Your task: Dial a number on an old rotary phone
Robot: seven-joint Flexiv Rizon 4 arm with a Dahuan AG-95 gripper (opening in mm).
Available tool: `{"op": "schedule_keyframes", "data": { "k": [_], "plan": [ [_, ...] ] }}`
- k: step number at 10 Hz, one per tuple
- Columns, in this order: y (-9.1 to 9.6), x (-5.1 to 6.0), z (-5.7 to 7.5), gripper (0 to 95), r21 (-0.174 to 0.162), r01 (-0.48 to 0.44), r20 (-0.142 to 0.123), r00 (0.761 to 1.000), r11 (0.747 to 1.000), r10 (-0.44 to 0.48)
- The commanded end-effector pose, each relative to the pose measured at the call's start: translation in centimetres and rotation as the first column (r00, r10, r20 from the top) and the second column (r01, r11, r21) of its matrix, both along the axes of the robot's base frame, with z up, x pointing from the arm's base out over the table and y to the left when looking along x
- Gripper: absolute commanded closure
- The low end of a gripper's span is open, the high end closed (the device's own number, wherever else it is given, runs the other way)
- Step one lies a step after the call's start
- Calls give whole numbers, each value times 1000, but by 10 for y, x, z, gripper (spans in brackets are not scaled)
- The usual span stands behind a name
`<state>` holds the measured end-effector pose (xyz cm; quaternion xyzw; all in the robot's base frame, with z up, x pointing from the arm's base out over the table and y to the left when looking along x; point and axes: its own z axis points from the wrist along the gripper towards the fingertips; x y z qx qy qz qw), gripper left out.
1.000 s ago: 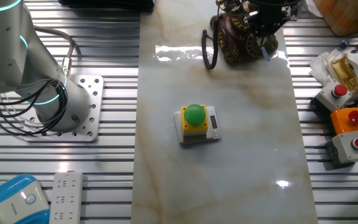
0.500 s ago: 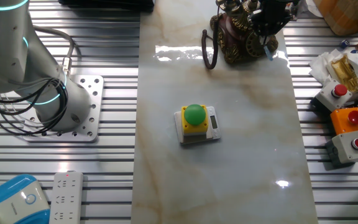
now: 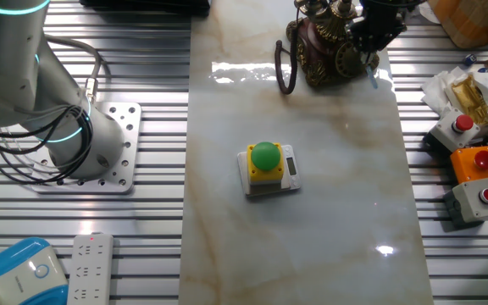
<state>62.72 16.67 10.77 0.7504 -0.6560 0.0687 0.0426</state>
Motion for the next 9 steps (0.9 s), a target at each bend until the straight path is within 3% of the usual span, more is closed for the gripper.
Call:
{"op": "schedule_keyframes", "data": {
  "k": [1,6,9],
  "plan": [
    [0,4,-1,950,-27,-9,-7,1000,1000,9],
    [-5,11,-13,950,-78,4,-24,1000,997,-6],
    [-13,16,-18,950,-74,-7,-13,1000,997,6]
  ]
}}
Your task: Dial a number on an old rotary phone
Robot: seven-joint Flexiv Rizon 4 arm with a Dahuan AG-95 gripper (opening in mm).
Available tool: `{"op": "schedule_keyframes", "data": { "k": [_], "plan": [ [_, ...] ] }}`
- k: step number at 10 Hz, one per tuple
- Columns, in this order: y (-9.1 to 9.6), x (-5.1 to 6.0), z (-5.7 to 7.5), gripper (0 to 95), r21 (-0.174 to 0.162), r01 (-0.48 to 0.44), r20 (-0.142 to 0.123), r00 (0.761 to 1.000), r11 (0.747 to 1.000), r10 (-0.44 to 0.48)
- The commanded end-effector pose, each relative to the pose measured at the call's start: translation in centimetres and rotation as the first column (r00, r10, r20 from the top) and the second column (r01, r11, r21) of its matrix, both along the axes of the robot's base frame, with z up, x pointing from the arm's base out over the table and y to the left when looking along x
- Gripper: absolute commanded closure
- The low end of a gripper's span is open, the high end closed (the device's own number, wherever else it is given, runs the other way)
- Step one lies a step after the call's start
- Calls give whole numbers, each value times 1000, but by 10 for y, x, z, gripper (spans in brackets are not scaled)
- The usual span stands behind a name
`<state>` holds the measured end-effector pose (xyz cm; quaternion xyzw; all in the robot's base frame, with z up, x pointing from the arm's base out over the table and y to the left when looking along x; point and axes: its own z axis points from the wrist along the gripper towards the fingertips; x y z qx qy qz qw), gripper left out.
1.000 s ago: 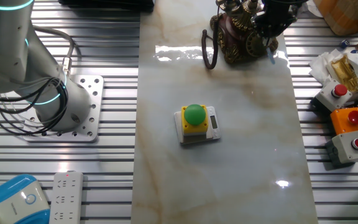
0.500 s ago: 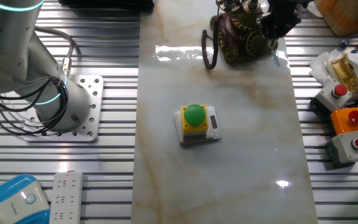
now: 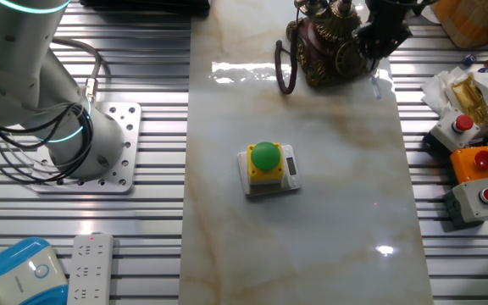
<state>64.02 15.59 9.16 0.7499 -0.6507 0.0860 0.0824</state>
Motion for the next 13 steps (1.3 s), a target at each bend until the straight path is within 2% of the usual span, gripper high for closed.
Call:
{"op": "schedule_keyframes", "data": {
  "k": [1,8,13],
  "plan": [
    [-5,5,-4,950,9,-1,13,1000,1000,1],
    [-7,6,-14,950,-50,-19,29,999,999,20],
    [-7,6,-20,950,-51,-6,35,999,999,8]
  ]
}}
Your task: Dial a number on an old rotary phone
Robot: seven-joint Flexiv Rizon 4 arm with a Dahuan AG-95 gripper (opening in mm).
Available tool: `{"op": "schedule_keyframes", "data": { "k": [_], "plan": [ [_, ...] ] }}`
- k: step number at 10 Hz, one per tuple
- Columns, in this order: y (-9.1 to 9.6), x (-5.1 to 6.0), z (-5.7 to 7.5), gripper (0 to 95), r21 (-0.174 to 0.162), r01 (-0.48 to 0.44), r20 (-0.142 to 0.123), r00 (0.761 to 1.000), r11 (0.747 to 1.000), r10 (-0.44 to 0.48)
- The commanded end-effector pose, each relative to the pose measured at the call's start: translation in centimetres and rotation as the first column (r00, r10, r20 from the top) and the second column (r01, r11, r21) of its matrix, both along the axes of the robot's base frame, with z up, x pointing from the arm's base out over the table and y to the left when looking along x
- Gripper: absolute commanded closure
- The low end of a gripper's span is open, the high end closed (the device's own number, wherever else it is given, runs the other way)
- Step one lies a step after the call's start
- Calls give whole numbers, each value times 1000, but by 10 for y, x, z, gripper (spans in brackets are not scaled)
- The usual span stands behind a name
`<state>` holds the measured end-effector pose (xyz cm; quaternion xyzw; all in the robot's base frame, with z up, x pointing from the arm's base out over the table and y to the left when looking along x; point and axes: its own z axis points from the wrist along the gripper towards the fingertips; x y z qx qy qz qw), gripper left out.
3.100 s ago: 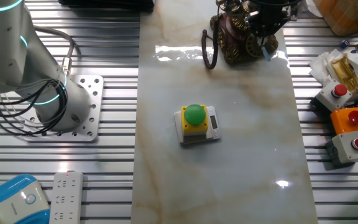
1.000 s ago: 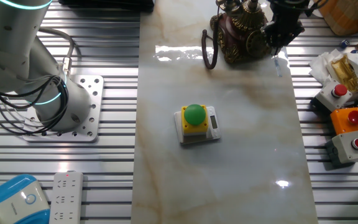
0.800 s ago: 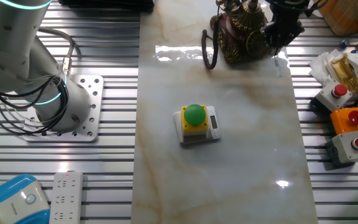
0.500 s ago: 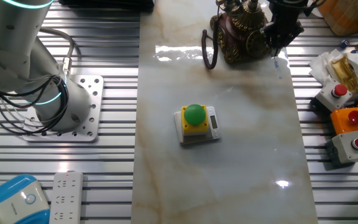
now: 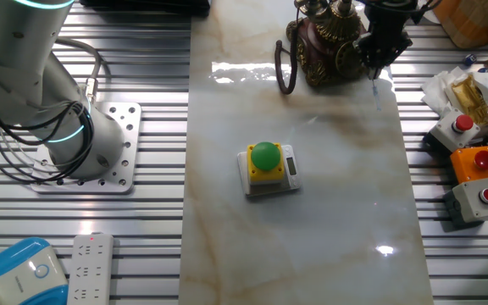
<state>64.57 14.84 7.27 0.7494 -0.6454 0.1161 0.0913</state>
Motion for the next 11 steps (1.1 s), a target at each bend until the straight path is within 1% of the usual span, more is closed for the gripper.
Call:
{"op": "schedule_keyframes", "data": {
  "k": [1,3,4,5,6,7,8,9,11],
  "plan": [
    [0,1,-2,950,6,8,4,1000,1000,-8],
    [-2,1,-1,950,25,16,-1,1000,1000,-16],
    [-2,0,-1,950,28,17,-2,1000,999,-16],
    [-5,0,1,950,43,21,-7,1000,999,-21],
    [-7,0,2,950,42,17,-9,1000,999,-17],
    [-12,-1,4,950,50,17,-13,1000,999,-16],
    [-21,-2,8,950,79,19,-18,1000,997,-17],
    [-25,-3,11,950,88,16,-20,1000,996,-14],
    [-26,-5,21,950,90,42,-26,999,995,-40]
  ]
}}
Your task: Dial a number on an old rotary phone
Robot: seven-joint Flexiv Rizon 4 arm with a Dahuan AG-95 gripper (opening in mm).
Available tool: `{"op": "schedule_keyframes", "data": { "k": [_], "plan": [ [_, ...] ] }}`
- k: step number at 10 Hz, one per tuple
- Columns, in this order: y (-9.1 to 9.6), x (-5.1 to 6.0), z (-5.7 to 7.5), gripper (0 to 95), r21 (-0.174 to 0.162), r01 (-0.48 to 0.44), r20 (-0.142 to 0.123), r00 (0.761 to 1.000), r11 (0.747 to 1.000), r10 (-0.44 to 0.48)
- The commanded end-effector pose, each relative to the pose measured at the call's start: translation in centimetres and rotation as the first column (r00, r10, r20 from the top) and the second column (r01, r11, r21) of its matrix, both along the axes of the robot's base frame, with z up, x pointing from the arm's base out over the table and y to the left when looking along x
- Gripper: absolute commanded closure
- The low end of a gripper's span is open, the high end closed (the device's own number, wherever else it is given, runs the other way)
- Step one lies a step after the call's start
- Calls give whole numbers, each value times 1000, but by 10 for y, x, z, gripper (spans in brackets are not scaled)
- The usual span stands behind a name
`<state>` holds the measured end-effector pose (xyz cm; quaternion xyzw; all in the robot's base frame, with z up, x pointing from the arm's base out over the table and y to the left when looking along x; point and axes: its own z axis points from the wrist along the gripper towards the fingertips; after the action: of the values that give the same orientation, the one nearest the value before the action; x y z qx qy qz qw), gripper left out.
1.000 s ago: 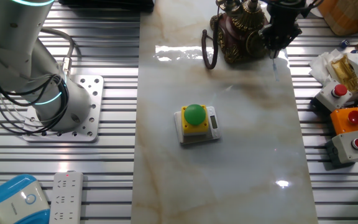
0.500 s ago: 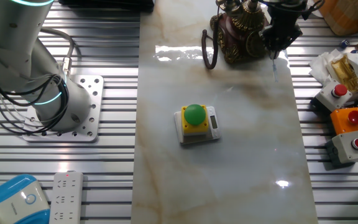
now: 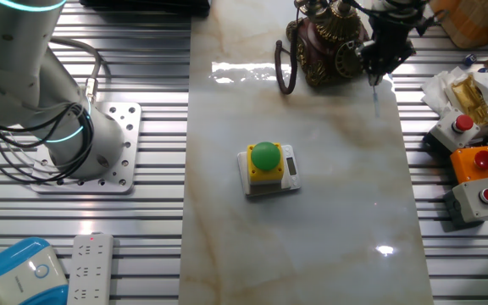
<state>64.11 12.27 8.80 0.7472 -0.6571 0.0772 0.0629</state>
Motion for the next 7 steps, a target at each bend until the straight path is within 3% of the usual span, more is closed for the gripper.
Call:
{"op": "schedule_keyframes", "data": {
  "k": [1,3,5,7],
  "plan": [
    [0,-2,13,950,7,50,-6,999,999,-50],
    [0,-8,23,950,16,128,-3,992,992,-128],
    [-4,-24,28,950,35,202,4,979,979,-202],
    [-8,-37,31,950,31,264,13,964,964,-265]
  ]
}}
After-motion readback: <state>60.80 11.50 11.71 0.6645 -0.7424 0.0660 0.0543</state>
